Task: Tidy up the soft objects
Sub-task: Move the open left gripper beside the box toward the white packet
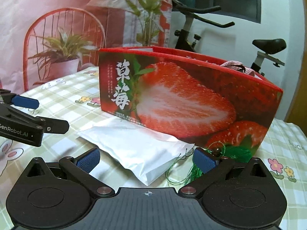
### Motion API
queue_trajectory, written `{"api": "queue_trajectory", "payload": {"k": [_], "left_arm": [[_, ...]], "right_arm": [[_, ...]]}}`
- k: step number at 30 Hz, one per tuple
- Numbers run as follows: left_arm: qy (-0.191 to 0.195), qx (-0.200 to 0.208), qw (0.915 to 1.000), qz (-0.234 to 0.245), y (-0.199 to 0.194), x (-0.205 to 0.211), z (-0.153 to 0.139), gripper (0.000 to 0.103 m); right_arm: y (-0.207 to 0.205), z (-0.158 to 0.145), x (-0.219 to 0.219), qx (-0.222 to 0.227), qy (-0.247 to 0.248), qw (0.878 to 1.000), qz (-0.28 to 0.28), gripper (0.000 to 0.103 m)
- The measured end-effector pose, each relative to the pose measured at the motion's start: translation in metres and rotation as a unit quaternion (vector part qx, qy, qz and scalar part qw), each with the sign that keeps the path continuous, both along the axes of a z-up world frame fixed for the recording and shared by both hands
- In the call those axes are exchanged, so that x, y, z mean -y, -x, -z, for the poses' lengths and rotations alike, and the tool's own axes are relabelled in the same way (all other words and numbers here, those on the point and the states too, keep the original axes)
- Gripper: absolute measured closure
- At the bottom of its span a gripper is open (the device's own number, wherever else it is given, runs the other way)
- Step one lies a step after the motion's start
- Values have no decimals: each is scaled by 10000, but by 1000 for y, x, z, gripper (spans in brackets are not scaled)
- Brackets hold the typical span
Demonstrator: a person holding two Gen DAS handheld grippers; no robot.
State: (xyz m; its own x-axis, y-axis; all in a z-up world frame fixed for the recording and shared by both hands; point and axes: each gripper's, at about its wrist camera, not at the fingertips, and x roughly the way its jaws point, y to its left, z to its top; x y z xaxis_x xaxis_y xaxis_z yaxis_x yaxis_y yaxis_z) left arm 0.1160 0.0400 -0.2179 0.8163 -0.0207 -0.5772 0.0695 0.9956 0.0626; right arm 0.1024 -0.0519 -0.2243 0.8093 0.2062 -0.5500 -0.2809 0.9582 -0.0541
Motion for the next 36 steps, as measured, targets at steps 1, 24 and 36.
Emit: {"api": "queue_trajectory", "payload": {"k": [1, 24, 36], "left_arm": [[4, -11, 10000, -4, 0, 0, 0, 0], [310, -173, 9994, 25, -2, -6, 5, 0], [656, -175, 9977, -60, -2, -11, 7, 0]], "right_arm": [[-1, 1, -1, -46, 38, 10000, -8, 0], [-10, 10, -12, -320, 559, 9979, 69, 25], [-6, 8, -14, -295, 821, 9962, 16, 29]]}}
